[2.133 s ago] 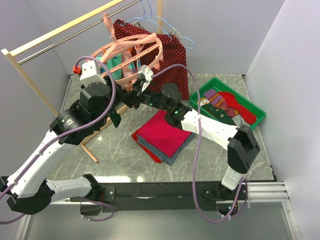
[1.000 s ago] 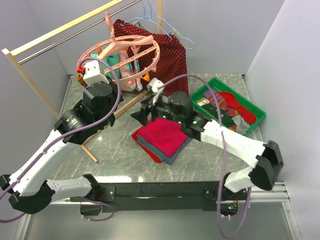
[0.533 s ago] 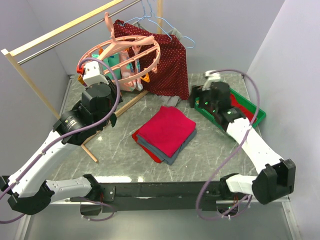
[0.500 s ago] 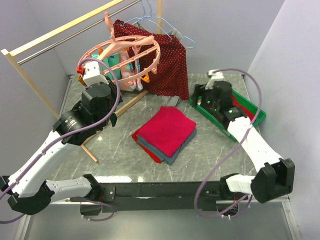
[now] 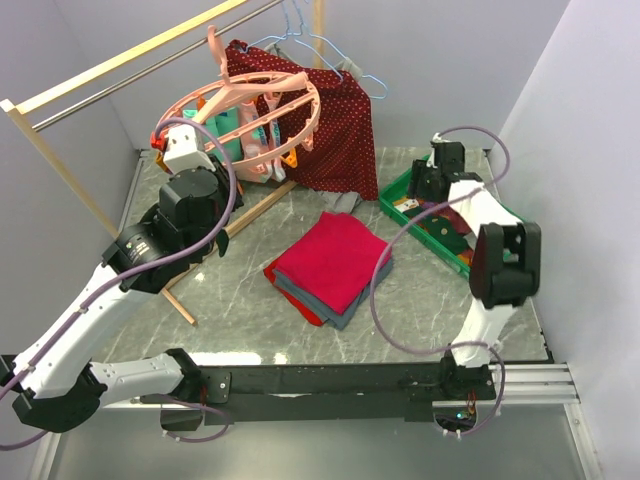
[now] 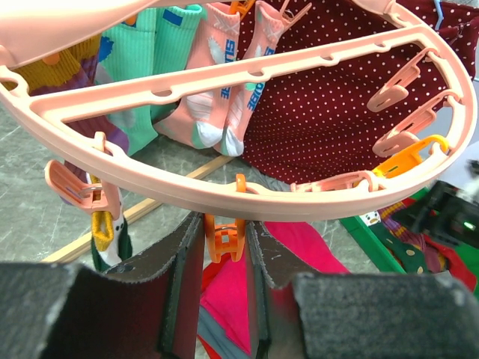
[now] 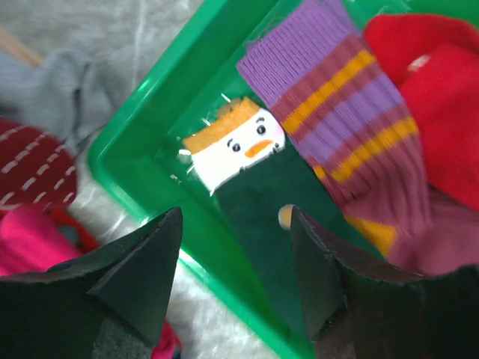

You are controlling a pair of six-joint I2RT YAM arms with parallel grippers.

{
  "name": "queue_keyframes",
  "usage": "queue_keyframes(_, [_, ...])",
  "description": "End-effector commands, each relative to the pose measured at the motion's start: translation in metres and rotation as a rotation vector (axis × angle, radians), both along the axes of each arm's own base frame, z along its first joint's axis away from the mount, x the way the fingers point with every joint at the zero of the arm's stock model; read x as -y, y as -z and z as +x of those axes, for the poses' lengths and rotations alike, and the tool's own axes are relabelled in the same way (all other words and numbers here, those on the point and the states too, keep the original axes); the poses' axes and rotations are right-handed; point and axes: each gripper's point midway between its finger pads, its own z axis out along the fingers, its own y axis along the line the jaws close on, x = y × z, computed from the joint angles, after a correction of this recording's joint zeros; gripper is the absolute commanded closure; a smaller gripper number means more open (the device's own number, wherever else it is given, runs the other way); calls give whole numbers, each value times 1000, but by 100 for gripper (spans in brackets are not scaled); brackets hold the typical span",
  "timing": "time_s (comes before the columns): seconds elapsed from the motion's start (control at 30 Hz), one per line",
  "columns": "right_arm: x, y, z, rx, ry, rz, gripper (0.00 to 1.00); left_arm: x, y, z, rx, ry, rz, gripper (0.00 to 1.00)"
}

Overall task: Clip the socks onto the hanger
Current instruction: Pick up the sock from the bin.

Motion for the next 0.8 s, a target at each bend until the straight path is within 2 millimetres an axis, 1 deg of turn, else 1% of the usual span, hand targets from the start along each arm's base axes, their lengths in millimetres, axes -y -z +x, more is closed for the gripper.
queue_keyframes(0.0, [-7,18,19,-67,-47,-3,35,-3,-10,-5,23,14,-20,99])
queue_keyframes(0.03, [-6,17,25,-66,-45,-10,35,-4,-10,-6,24,15,-18,99])
queue_keyframes(0.07, [-5,25,24,-95,-50,-21,35,-5,-11,-6,26,13,-18,99])
queue_keyframes(0.1, [-5,39,25,-129,-53,-29,35,-6,-13,-7,29,11,-19,99])
queue_keyframes(0.13, [-3,38,30,-132,-51,-39,35,-6,-13,-7,29,12,-17,99])
queue_keyframes(0.17, [-2,44,28,-154,-56,-48,35,-6,-13,-7,30,11,-15,99])
queue_keyframes(0.2, [-5,56,28,-181,-68,-56,35,-6,-14,-6,30,13,-15,99])
queue_keyframes(0.23, [-5,57,31,-184,-67,-73,35,-5,-12,-6,27,14,-14,99])
queue_keyframes(0.27, [-5,62,29,-206,-76,-88,35,-4,-12,-5,26,16,-13,99])
queue_keyframes(0.3, [-10,73,27,-235,-90,-99,35,-3,-11,-5,23,21,-10,99])
queue_keyframes(0.33, [-12,75,29,-239,-95,-102,35,-1,-9,-5,20,24,-13,99])
queue_keyframes(0.37, [-14,80,26,-265,-102,-105,35,-1,-9,-4,19,26,-12,99])
queue_keyframes(0.4, [-19,92,23,-296,-112,-108,35,1,-7,-4,12,30,-9,99])
queue_keyframes(0.43, [-20,88,25,-299,-110,-98,35,2,-6,-4,11,34,-9,99])
queue_keyframes(0.5, [-20,88,26,-296,-97,-102,37,3,-6,-3,7,34,-9,99])
queue_keyframes(0.6, [-18,89,27,-311,-91,-102,51,2,-6,-4,8,35,-10,99])
queue_keyframes(0.63, [-17,89,26,-314,-94,-103,63,2,-6,-4,9,35,-13,99])
queue_keyframes(0.7, [-14,89,24,-304,-82,-113,76,2,-6,-5,10,38,-14,99])
queue_keyframes(0.73, [-12,87,26,-282,-67,-118,89,2,-6,-5,11,38,-17,99])
queue_keyframes(0.77, [-11,78,27,-256,-62,-119,95,2,-5,-5,9,38,-15,99])
